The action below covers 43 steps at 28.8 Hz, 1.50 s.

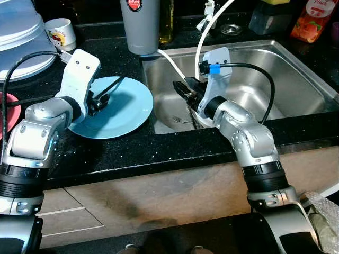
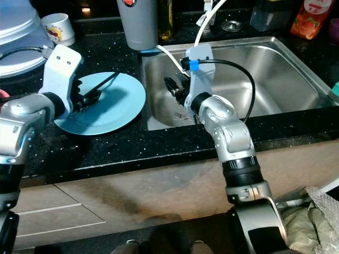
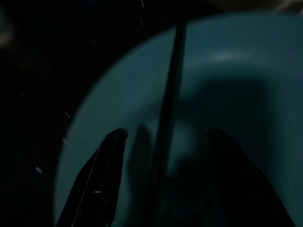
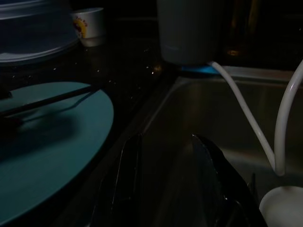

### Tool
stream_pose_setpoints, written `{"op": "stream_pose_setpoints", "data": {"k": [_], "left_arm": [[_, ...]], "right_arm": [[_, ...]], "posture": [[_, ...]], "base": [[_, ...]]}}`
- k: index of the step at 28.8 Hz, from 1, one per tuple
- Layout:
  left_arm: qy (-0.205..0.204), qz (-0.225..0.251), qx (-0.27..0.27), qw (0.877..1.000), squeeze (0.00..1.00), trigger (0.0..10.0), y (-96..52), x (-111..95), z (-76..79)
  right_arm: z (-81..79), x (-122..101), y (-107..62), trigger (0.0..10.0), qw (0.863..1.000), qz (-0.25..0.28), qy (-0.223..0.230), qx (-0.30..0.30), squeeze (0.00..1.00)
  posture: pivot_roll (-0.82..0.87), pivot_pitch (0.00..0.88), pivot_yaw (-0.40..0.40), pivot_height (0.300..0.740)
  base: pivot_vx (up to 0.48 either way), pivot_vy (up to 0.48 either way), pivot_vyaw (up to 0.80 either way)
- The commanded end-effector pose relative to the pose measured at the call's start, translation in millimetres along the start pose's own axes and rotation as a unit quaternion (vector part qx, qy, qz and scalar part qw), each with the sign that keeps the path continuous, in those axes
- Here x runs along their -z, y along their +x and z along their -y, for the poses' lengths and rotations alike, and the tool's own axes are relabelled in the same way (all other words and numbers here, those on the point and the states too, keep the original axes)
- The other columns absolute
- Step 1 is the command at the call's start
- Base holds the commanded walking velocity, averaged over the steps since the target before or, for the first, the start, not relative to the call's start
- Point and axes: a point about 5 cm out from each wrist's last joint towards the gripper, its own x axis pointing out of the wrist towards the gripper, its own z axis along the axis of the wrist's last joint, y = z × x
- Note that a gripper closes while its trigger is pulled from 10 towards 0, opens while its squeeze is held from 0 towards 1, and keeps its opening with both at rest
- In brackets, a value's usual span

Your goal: Kitchen organization

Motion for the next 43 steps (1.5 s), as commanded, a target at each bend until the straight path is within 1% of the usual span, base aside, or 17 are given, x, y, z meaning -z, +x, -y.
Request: {"op": "stream_pose_setpoints", "data": {"k": [1,13,14,15,16,23,25,27,28,30,32,33,36,38,41,42,43], "left_arm": [[-0.017,-0.028,0.003,0.999,0.00,10.0,-1.2,10.8,-4.5],[-0.078,-0.098,0.015,0.992,0.00,10.0,-3.5,27.9,-2.9],[-0.082,-0.098,0.015,0.992,0.00,7.8,-3.8,28.5,-3.6],[-0.082,-0.098,0.015,0.992,0.00,7.8,-3.8,28.5,-3.6],[-0.083,-0.098,0.015,0.992,0.00,0.0,-3.9,28.6,-4.1],[-0.089,-0.088,0.025,0.992,0.00,0.0,-4.8,24.7,-1.0],[-0.071,-0.056,0.041,0.995,0.00,0.0,-4.6,16.0,3.3],[-0.073,-0.042,0.052,0.995,0.00,0.0,-4.6,12.3,6.8],[-0.067,-0.016,0.070,0.995,0.00,0.0,-4.5,6.2,12.7],[-0.072,0.018,0.097,0.993,0.00,0.0,-5.1,-2.4,22.8],[-0.075,0.026,0.103,0.992,0.00,0.0,-5.4,-4.8,25.4],[-0.073,0.065,0.121,0.988,0.00,0.0,-6.1,-15.3,34.1],[-0.070,0.089,0.137,0.984,0.00,0.0,-7.4,-21.7,39.1],[-0.066,0.131,0.187,0.971,0.00,0.0,-13.4,-33.0,50.7],[-0.061,0.135,0.198,0.969,0.00,0.0,-14.8,-34.1,53.4],[-0.058,0.135,0.201,0.969,0.00,0.0,-15.0,-33.9,54.6],[-0.058,0.135,0.201,0.969,0.00,0.0,-15.0,-33.9,54.6]], "right_arm": [[-6.6,0.6,-1.1,10.0,1.000,-0.006,-0.004,-0.015,0.00],[-11.9,-0.9,-3.5,10.0,0.999,-0.014,-0.015,-0.034,0.00],[-11.9,-1.2,-3.7,10.0,0.999,-0.014,-0.017,-0.033,0.00],[-11.9,-1.2,-3.7,10.0,0.999,-0.014,-0.017,-0.033,0.00],[-11.9,-1.6,-4.0,10.0,0.999,-0.014,-0.017,-0.031,0.00],[-11.4,-3.1,-4.5,10.0,0.999,-0.013,-0.014,-0.028,0.00],[-10.6,-5.6,-4.6,10.0,1.000,-0.006,-0.003,-0.023,0.00],[-9.9,-7.1,-4.5,10.0,1.000,-0.001,0.008,-0.019,0.00],[-8.7,-8.9,-4.4,10.0,1.000,0.005,0.017,-0.013,0.00],[-7.3,-11.6,-4.4,10.0,0.999,0.014,0.033,-0.005,0.00],[-7.0,-12.4,-4.5,10.0,0.999,0.016,0.036,-0.003,0.00],[-6.7,-16.6,-5.2,10.0,0.998,0.027,0.054,0.001,0.00],[-7.1,-19.7,-5.5,10.0,0.997,0.035,0.073,0.000,0.00],[-9.3,-25.0,-5.8,10.0,0.991,0.049,0.121,-0.008,0.00],[-10.4,-26.2,-5.9,10.0,0.989,0.052,0.136,-0.012,0.00],[-11.6,-27.1,-6.0,10.0,0.988,0.055,0.144,-0.017,0.10],[-11.6,-27.1,-6.0,10.0,0.988,0.055,0.144,-0.017,0.10]], "posture": [[0.02,0.104,0.011,0.740],[0.02,0.095,0.012,0.740],[0.02,0.094,0.012,0.740],[0.02,0.094,0.012,0.740],[0.02,0.092,0.012,0.740],[0.02,0.090,0.011,0.740],[0.02,0.092,0.012,0.740],[0.02,0.094,0.010,0.740],[0.02,0.096,0.011,0.740],[0.02,0.096,0.011,0.740],[0.02,0.098,0.012,0.740],[0.02,0.099,0.012,0.740],[0.02,0.100,0.013,0.740],[0.02,0.101,0.014,0.740],[0.02,0.102,0.015,0.740],[0.02,0.102,0.015,0.740],[0.02,0.102,0.015,0.740]], "base": [[0.000,0.000,0.00],[0.000,0.000,0.00],[0.000,0.000,0.00],[0.000,0.000,0.00],[0.000,0.000,0.00],[0.000,0.000,0.00],[0.000,0.000,0.00],[0.000,0.000,0.00],[0.000,0.000,0.00],[0.000,0.000,0.00],[0.000,0.000,0.00],[0.000,0.000,0.00],[0.000,0.000,0.00],[0.000,0.000,0.00],[0.000,0.000,0.00],[0.000,0.000,0.00],[0.000,0.000,0.00]]}}
